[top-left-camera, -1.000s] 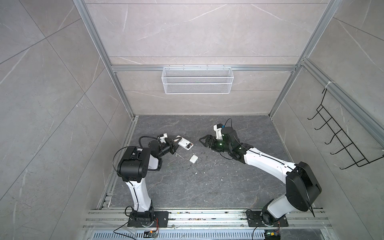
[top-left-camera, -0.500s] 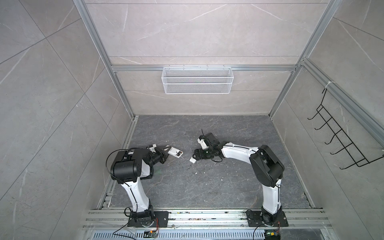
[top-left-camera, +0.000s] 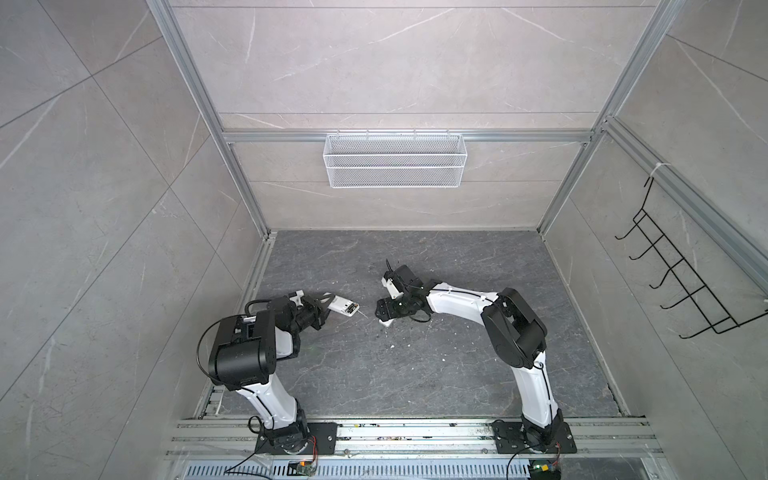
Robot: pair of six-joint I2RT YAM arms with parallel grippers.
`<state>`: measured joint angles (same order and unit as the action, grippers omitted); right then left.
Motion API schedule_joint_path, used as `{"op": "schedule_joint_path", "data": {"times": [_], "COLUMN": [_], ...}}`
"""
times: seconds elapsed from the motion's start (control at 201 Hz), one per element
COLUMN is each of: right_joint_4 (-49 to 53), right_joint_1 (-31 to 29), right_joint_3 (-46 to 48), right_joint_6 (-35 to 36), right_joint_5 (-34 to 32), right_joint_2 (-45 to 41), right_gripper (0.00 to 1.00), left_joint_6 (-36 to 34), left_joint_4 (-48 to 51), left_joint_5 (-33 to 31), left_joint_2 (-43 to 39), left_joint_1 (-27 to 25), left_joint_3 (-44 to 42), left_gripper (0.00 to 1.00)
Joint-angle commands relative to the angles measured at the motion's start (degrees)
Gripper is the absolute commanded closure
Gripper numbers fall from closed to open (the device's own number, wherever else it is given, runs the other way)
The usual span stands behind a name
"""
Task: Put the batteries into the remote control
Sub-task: 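Lower the right gripper onto the white battery cover and grasp it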
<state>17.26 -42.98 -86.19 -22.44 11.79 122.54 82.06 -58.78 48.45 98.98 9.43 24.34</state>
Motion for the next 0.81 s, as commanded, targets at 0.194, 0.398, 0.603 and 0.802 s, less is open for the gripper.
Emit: {"op": "schedule_joint_path", "data": {"times": [0.194,0.398,0.603,0.802], "right_joint_4": [0.1,3.3,6.9,7.3], "right_joint_1": [-4.1,-7.2,-9.5,-10.7], "right_joint_3": [5.4,4.7,0.8,0.2], "right_joint_6": [-0.8,2.2,4.4,4.5], "right_joint_5": [-2.2,-10.8,-16.2,-20.4], "right_joint_2": [-3.4,-3.7,-0.3,1.1], "right_gripper": [0.25,0.25,0.25,0.25], "left_joint_6": [-1.9,1.1,2.5,2.5], "left_joint_4": [1.5,-3.2,-5.5,-5.2], "left_joint_5": [-0.2,-0.8,-0.3,0.4], "left_joint_2": [-3.2,-1.8,-1.1,-0.9], "left_joint_1": [0.4,0.4,0.4,0.4], "left_joint_3": [0.0,-1.0,-1.4,-1.2], "left_gripper": [1.0,1.0,1.0,1.0]}}
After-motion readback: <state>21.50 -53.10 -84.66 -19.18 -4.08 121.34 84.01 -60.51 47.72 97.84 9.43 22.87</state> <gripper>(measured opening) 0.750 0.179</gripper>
